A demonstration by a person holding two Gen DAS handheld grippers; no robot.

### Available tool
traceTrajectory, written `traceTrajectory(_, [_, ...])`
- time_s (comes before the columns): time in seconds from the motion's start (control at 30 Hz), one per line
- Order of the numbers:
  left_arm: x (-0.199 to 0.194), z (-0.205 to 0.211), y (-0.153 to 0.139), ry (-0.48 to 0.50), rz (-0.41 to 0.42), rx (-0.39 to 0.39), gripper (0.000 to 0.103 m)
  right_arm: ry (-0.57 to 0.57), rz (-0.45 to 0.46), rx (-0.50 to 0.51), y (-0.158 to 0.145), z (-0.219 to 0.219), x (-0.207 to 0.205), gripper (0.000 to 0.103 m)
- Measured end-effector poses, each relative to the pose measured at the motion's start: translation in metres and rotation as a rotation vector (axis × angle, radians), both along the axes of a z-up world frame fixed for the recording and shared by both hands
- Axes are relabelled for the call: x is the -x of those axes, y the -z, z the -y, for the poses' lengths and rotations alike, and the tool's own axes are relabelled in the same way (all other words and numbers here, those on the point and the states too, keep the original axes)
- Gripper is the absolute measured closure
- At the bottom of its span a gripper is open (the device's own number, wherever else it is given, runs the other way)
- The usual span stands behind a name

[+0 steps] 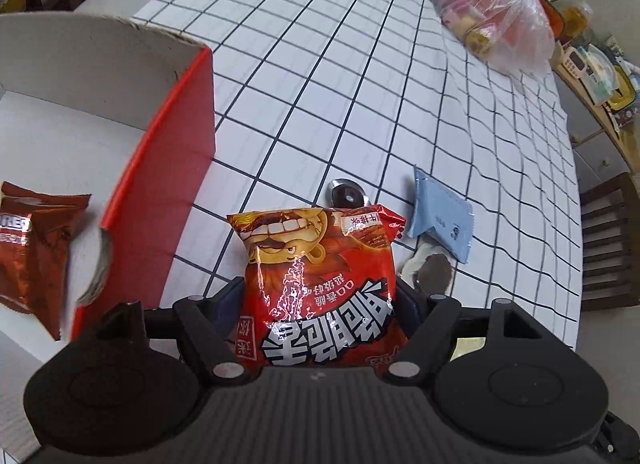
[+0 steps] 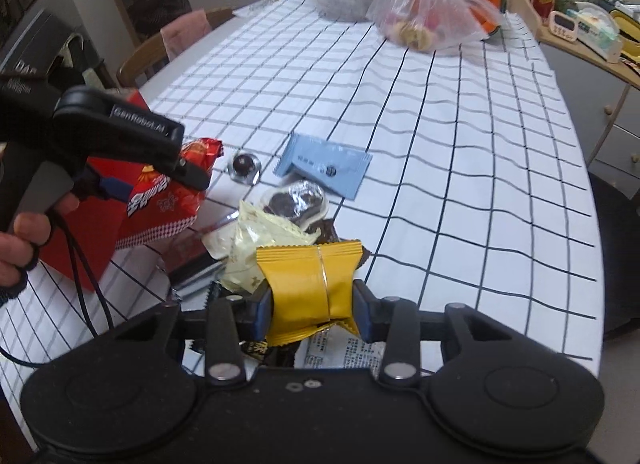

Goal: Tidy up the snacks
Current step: 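Carry the red chip bag and yellow candy with both tools into the box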

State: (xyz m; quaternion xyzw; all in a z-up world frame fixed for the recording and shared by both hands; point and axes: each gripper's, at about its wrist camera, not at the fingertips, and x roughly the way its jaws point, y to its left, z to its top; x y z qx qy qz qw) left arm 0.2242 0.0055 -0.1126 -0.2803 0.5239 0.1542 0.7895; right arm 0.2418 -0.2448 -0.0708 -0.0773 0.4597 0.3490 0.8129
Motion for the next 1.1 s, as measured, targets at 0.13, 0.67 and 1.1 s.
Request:
traceTrajectory(0.13, [0.013, 0.002, -0.023, 0.017, 0.037, -0.002, 0.028, 0.01, 0.018, -0.024, -0.023, 0.004, 0.012, 0.064])
traceTrajectory(0.67, [0.079, -0.021, -0.1, 0.137, 0.135, -0.108, 0.028, 0.008, 0.057, -0.069, -0.084, -0.036, 0.061, 0.065])
traceTrajectory(1.1, [0.138, -0.086, -0.121, 0.129, 0.167, -0.156, 0.028, -0.055, 0.071, -0.08, -0.091, -0.094, 0.08, 0.068])
